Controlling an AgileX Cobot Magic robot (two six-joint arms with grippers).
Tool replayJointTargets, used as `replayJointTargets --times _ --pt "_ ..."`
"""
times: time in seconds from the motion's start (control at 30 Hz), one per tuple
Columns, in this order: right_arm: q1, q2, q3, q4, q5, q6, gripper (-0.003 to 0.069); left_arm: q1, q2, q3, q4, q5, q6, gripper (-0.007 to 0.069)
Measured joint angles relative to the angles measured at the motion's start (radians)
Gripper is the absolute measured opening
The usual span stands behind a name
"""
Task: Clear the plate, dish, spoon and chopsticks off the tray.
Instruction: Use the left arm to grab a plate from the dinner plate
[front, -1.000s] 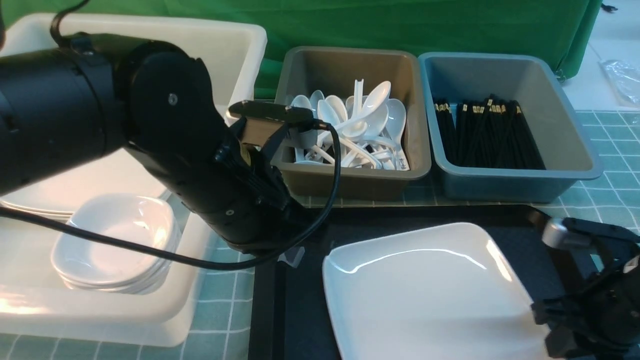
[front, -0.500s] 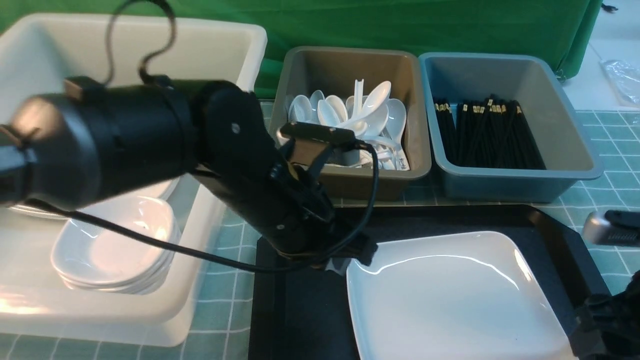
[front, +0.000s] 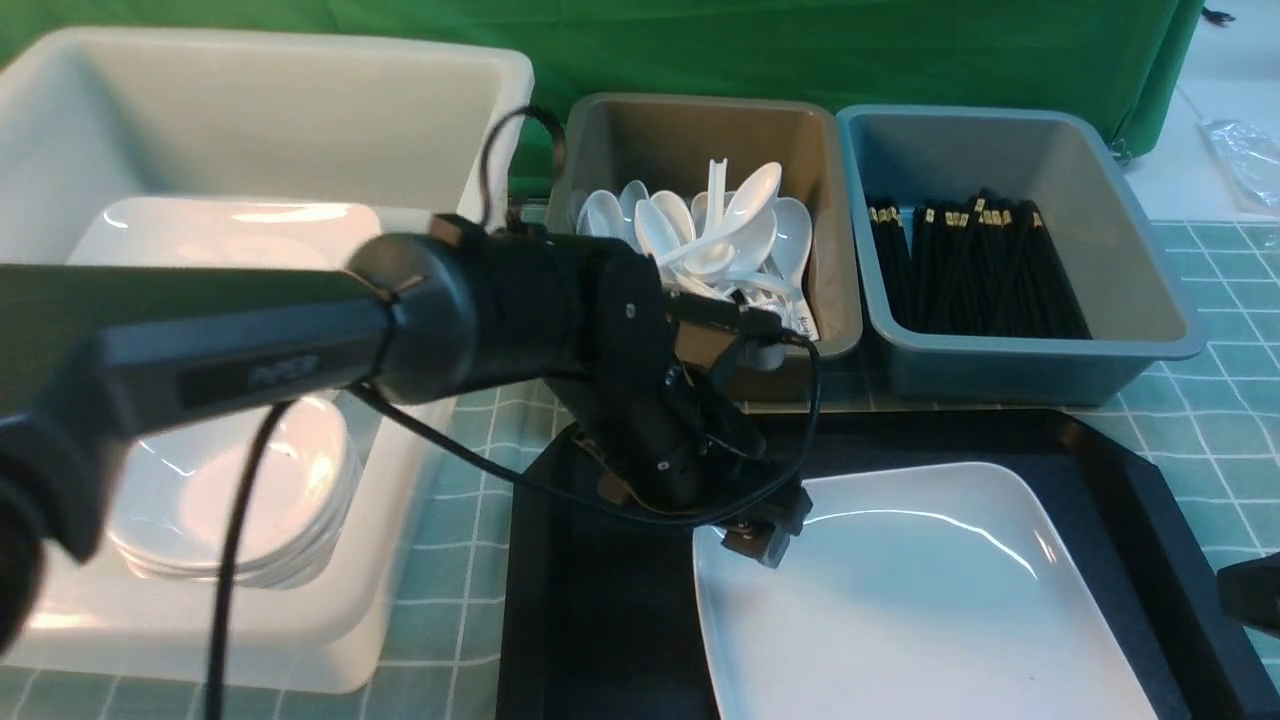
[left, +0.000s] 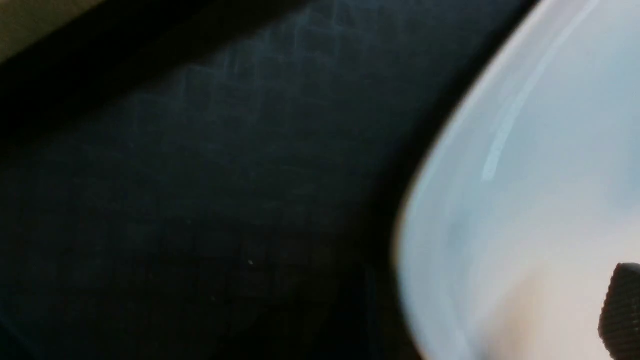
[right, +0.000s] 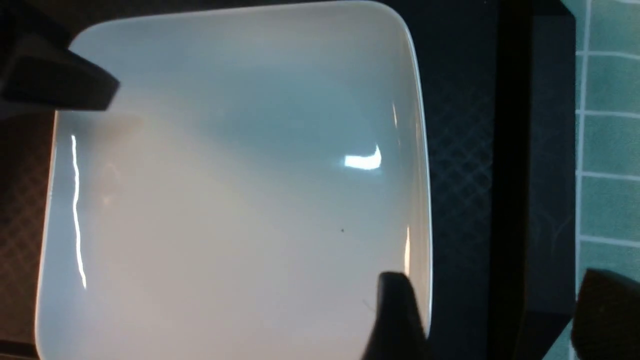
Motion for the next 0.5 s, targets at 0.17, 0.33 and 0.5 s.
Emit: replayJointTargets --times 0.17,0.33,0.5 --pt "0.000 0.000 0.000 0.000 -0.002 -0.002 0.0482 0.000 0.036 -0.009 -0.017 -0.014 0.001 0.0554" --pt "0.000 0.000 0.000 0.000 -0.012 -0.004 0.0482 0.000 0.044 -0.011 -0.042 -0.033 0.001 0.0449" --pt "0.000 0.000 0.000 0.000 -0.022 -0.004 0.0481 0.001 0.052 -0.012 -0.050 -0.040 0.000 0.0239"
